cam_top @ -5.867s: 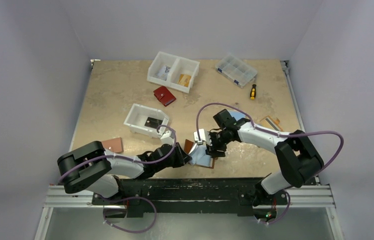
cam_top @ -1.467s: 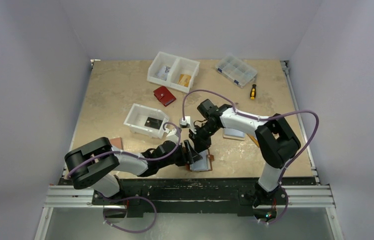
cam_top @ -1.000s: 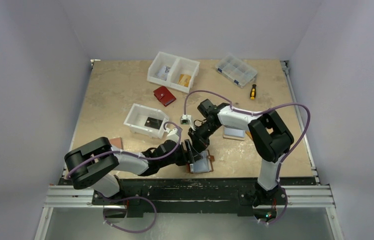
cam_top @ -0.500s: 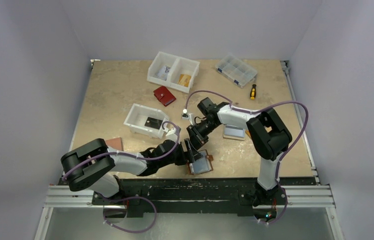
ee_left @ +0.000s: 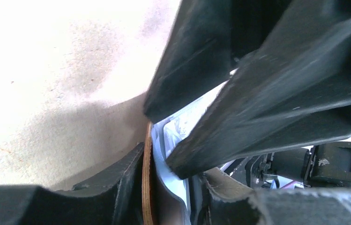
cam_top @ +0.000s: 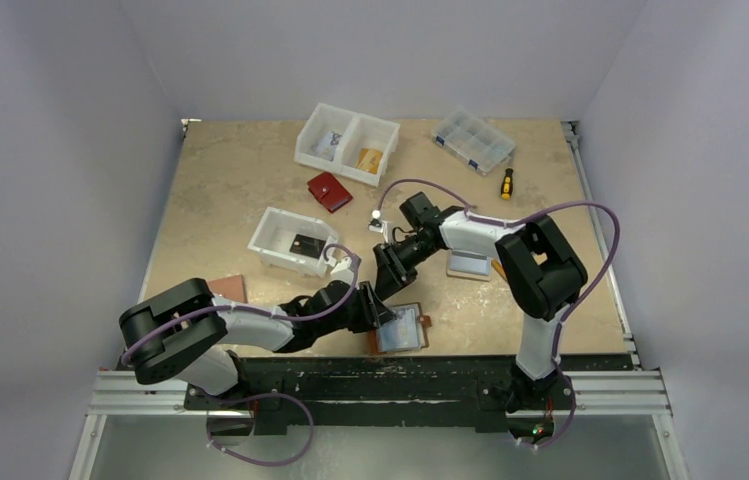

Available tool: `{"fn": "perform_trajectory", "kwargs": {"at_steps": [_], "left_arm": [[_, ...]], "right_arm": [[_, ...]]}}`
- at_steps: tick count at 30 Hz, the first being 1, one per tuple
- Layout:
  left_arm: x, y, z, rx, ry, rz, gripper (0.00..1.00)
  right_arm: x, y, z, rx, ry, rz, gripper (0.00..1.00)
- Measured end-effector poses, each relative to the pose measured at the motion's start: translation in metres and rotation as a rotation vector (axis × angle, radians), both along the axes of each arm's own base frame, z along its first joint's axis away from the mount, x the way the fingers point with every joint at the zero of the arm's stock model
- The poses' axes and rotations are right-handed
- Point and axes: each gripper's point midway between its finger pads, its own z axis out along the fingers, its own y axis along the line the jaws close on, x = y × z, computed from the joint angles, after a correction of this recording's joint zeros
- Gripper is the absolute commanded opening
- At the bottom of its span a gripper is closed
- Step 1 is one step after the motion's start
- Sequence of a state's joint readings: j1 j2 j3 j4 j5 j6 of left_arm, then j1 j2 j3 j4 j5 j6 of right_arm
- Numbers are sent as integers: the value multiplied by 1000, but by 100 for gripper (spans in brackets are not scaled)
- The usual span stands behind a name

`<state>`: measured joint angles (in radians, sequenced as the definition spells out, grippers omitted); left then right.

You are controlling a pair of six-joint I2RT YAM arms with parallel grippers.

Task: Take the credit cards out of the card holder
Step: Open the card holder at the center of the board.

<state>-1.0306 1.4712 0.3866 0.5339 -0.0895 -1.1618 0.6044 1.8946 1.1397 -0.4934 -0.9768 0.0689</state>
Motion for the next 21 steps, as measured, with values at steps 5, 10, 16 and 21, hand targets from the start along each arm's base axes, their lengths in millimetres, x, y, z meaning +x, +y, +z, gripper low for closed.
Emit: {"fn": "perform_trajectory", "kwargs": {"at_steps": [5,10,16,21], "left_arm": [[1,11,-12,52,18,28,27],[4,17,-16,66,22,52,30],[7,22,-15,43,15,63,31],[9,28,-14,2,12,64,31]], "right_arm": [[12,-9,11,17,-17,-23,49],[24,-23,27,38,-99,-34,49],[38,-44,50,81,-335,17,47],[1,-68,63,269,-805,345,31]]}}
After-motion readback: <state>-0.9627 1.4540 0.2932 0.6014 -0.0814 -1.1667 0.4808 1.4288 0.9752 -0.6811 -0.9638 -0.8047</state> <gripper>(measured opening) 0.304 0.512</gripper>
